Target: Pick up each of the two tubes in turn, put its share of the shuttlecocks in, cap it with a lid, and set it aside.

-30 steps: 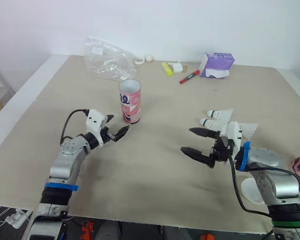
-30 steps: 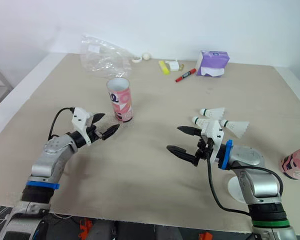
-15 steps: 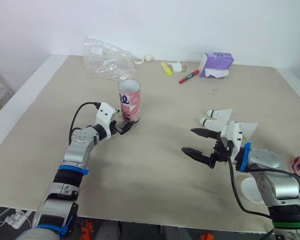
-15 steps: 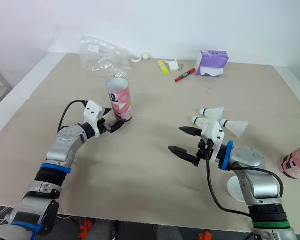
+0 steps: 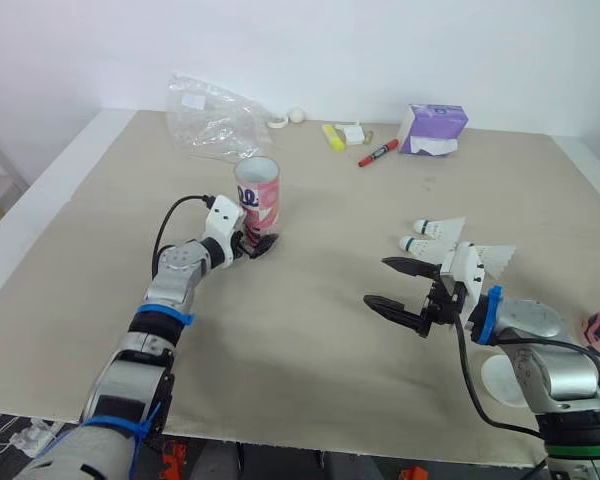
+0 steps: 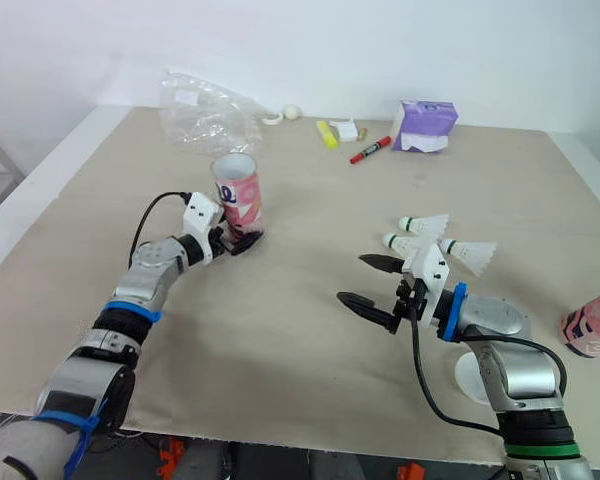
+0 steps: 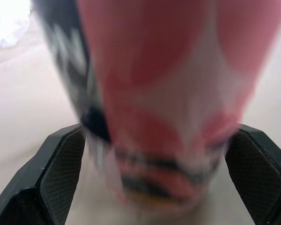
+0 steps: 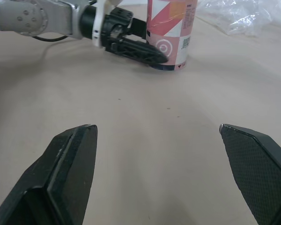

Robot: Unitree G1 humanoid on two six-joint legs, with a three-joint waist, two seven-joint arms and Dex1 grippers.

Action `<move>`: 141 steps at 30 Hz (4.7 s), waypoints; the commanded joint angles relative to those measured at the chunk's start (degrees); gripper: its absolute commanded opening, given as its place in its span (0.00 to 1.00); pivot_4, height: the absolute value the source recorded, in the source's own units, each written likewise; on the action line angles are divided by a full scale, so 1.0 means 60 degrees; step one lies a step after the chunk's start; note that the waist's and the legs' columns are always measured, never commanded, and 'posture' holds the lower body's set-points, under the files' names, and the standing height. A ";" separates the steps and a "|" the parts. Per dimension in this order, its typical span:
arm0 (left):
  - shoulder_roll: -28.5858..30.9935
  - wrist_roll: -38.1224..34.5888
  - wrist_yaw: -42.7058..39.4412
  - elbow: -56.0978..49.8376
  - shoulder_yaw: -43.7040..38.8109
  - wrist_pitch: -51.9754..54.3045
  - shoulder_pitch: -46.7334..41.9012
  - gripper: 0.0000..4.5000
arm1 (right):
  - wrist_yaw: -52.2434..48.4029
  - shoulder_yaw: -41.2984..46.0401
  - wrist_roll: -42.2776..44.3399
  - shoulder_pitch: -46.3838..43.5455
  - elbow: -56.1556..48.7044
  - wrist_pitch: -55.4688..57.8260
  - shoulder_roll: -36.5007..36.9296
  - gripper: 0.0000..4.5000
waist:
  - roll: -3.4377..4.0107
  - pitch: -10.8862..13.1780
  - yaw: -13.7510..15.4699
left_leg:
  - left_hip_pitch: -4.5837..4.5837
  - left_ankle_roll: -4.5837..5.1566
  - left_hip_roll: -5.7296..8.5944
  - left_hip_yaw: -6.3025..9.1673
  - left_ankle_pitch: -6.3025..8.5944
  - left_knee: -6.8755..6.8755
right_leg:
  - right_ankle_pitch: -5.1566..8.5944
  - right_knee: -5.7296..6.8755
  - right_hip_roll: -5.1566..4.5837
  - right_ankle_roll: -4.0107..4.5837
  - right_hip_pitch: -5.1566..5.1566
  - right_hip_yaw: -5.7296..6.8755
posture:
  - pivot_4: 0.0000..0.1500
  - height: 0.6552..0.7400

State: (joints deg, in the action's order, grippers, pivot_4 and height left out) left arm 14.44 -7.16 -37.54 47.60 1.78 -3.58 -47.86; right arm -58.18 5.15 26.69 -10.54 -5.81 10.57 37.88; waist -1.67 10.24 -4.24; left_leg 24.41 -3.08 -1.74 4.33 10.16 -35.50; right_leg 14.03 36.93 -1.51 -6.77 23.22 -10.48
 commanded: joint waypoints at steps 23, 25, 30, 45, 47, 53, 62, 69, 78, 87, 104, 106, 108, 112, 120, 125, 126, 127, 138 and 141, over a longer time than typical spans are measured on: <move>-0.0287 0.0127 -0.0450 0.2172 -0.0527 -0.1322 -0.1194 0.65 | 0.0258 0.0287 0.0114 0.0400 -0.0732 0.0022 0.0041 1.00 | 0.0000 0.0000 -0.0005 | 0.0007 0.0000 0.0005 0.0021 0.0000 0.0000 | 0.0001 0.0003 0.0005 -0.0004 0.0000 0.0001 | 1.00 1.00; -0.0285 0.0171 -0.0438 0.2168 -0.0508 -0.1391 -0.1194 0.65 | 0.0253 0.0293 0.0118 0.0421 -0.0739 0.0024 0.0050 1.00 | 0.0000 0.0000 -0.0005 | 0.0007 0.0000 0.0005 0.0023 0.0000 0.0000 | 0.0001 0.0003 0.0005 -0.0004 0.0000 0.0001 | 1.00 1.00; -0.0177 0.0252 -0.0541 0.1936 -0.0468 -0.1582 -0.1116 0.65 | 0.0273 0.0332 0.0250 0.0422 -0.0848 0.0065 -0.0002 1.00 | 0.0000 0.0000 -0.0006 | 0.0007 0.0000 0.0005 0.0024 0.0000 0.0000 | 0.0001 0.0004 0.0006 -0.0004 0.0000 0.0002 | 1.00 1.00; 0.1660 0.0010 -0.4568 -0.4449 0.1308 0.0622 0.1248 0.65 | 0.0233 0.0893 0.1508 0.1229 -0.3202 0.0546 0.0187 1.00 | 0.0005 0.0003 -0.0014 | 0.0010 -0.0002 0.0002 0.0039 -0.0003 0.0000 | 0.0007 0.0020 0.0008 0.0007 0.0000 0.0010 | 1.00 1.00; 0.1956 0.0000 -0.5072 -0.4897 0.1574 0.1259 0.1165 0.65 | 0.0304 0.1005 0.1767 0.1256 -0.3518 0.0669 0.0213 1.00 | 0.0005 0.0003 -0.0014 | 0.0006 0.0001 0.0001 0.0039 -0.0007 -0.0004 | 0.0002 0.0021 0.0008 0.0009 -0.0002 0.0012 | 1.00 1.00; 0.2703 0.0381 -0.6468 -0.5883 0.2632 0.2129 0.0629 0.65 | 0.0263 0.1305 0.2210 0.1539 -0.4086 0.0895 0.0416 1.00 | 0.0005 0.0003 -0.0013 | 0.0004 0.0004 -0.0004 0.0039 -0.0009 -0.0010 | 0.0001 0.0023 0.0010 0.0015 -0.0004 0.0017 | 1.00 1.00; 0.2883 0.0992 -0.7415 -0.6577 0.3836 0.3385 -0.0352 0.65 | 0.0241 0.1374 0.2445 0.1971 -0.4653 0.0999 0.0521 1.00 | 0.0005 0.0003 -0.0021 | 0.0009 0.0005 -0.0006 0.0040 -0.0008 -0.0007 | 0.0010 0.0023 0.0012 0.0020 0.0001 0.0020 | 1.00 1.00; 0.2744 0.1371 -0.7503 -0.7073 0.4456 0.4228 -0.0570 0.65 | 0.0312 0.1288 0.2378 0.2060 -0.4795 0.1030 0.0506 1.00 | 0.0005 0.0003 -0.0012 | 0.0010 0.0004 -0.0006 0.0040 -0.0008 -0.0010 | 0.0014 0.0023 0.0011 0.0026 0.0000 0.0020 | 1.00 1.00; 0.2782 0.1662 -0.7649 -0.6997 0.4745 0.4287 -0.0732 0.65 | 0.0732 0.1339 0.2562 0.2101 -0.4761 0.1233 0.0329 1.00 | 0.0005 0.0003 -0.0013 | 0.0009 0.0004 -0.0006 0.0040 -0.0009 -0.0009 | 0.0013 0.0023 0.0012 0.0025 0.0000 0.0021 | 1.00 1.00; 0.2775 0.1766 -0.7670 -0.7065 0.4840 0.4290 -0.0725 0.65 | 0.2688 0.2577 0.2065 0.1755 -0.2453 0.1568 -0.0145 1.00 | 0.0008 0.0002 -0.0013 | 0.0007 0.0005 -0.0005 0.0040 -0.0009 -0.0013 | 0.0011 0.0024 0.0010 0.0029 -0.0002 0.0021 | 1.00 1.00; 0.2727 0.1760 -0.7665 -0.7352 0.4826 0.4461 -0.0700 0.65 | 0.4164 0.1921 0.0690 0.0362 -0.0218 0.2307 -0.0652 1.00 | 0.0023 -0.0001 -0.0018 | 0.0002 0.0013 -0.0005 0.0040 -0.0008 -0.0007 | 0.0015 0.0036 0.0012 0.0025 -0.0002 0.0021 | 1.00 1.00; 0.2741 0.1769 -0.7641 -0.7345 0.4815 0.4433 -0.0689 0.65 | 0.4117 0.1883 0.0666 0.0291 -0.0075 0.2354 -0.0694 1.00 | 0.0024 0.0000 -0.0018 | 0.0003 0.0012 -0.0004 0.0040 -0.0008 -0.0007 | 0.0015 0.0036 0.0011 0.0025 -0.0002 0.0021 | 1.00 1.00; 0.2748 0.1777 -0.7617 -0.7342 0.4806 0.4410 -0.0682 0.65 | 0.4086 0.1870 0.0692 0.0169 0.0101 0.2431 -0.0774 1.00 | 0.0024 0.0000 -0.0018 | 0.0004 0.0013 -0.0004 0.0040 -0.0008 -0.0008 | 0.0015 0.0036 0.0011 0.0024 -0.0002 0.0021 | 1.00 1.00; 0.2699 0.1767 -0.7548 -0.7321 0.4792 0.4362 -0.0687 0.65 | 0.4036 0.1718 0.0565 -0.0327 0.0725 0.2501 -0.0901 1.00 | 0.0028 0.0000 -0.0022 | 0.0003 0.0012 -0.0004 0.0040 -0.0008 -0.0012 | 0.0009 0.0036 0.0012 0.0024 -0.0002 0.0020 | 1.00 1.00; 0.2658 0.1776 -0.7464 -0.7305 0.4807 0.4300 -0.0599 0.64 | 0.4069 0.1609 0.0376 -0.1170 0.1869 0.2560 -0.1063 0.88 | 0.0031 0.0000 -0.0026 | 0.0005 0.0012 -0.0004 0.0040 -0.0008 -0.0013 | 0.0007 0.0036 0.0011 0.0021 -0.0003 0.0020 | 1.00 1.00; 0.2680 0.1803 -0.7416 -0.7246 0.4825 0.4224 -0.0523 0.64 | 0.4025 0.1577 0.0271 -0.1628 0.2327 0.2471 -0.1186 0.41 | 0.0033 -0.0001 -0.0030 | 0.0004 0.0013 -0.0003 0.0040 -0.0008 -0.0015 | 0.0005 0.0036 0.0012 0.0020 -0.0003 0.0021 | 1.00 1.00; 0.2682 0.1805 -0.7412 -0.7238 0.4826 0.4218 -0.0517 0.64 | 0.4018 0.1570 0.0246 -0.1669 0.2369 0.2479 -0.1195 0.31 | 0.0033 -0.0001 -0.0029 | 0.0004 0.0013 -0.0003 0.0040 -0.0009 -0.0016 | 0.0004 0.0036 0.0011 0.0020 -0.0004 0.0020 | 1.00 1.00; 0.2679 0.1793 -0.7407 -0.7258 0.4824 0.4247 -0.0515 0.64 | 0.4006 0.1578 0.0218 -0.1689 0.2385 0.2451 -0.1206 0.20 | 0.0033 -0.0001 -0.0026 | 0.0004 0.0013 -0.0004 0.0041 -0.0008 -0.0016 | 0.0004 0.0037 0.0012 0.0020 -0.0005 0.0021 | 1.00 1.00; 0.2655 0.1777 -0.7380 -0.7011 0.4799 0.4139 -0.0567 0.64 | 0.3184 0.1661 0.0293 -0.1149 0.0047 0.2520 -0.0399 0.00 | 0.0052 -0.0003 -0.0015 | 0.0005 0.0013 -0.0001 0.0042 -0.0009 -0.0018 | 0.0005 0.0038 0.0011 0.0014 -0.0007 0.0020 | 1.00 1.00; 0.2640 0.1739 -0.7407 -0.6936 0.4786 0.4145 -0.0563 0.64 | 0.2447 0.1784 0.0103 -0.0811 -0.1173 0.2092 0.0557 0.00 | 0.0052 -0.0003 -0.0020 | 0.0006 0.0013 0.0001 0.0044 -0.0009 -0.0019 | 0.0007 0.0037 0.0010 0.0011 -0.0007 0.0020 | 1.00 1.00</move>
State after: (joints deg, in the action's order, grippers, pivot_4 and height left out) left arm 30.36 3.35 -81.94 5.81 30.51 21.49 -51.29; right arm -40.10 14.08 27.63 -16.13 -6.71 25.58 37.64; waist -1.35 10.21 -4.36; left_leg 24.44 -3.01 -1.74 4.59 10.11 -35.62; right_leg 14.07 37.16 -1.44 -6.70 23.18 -10.36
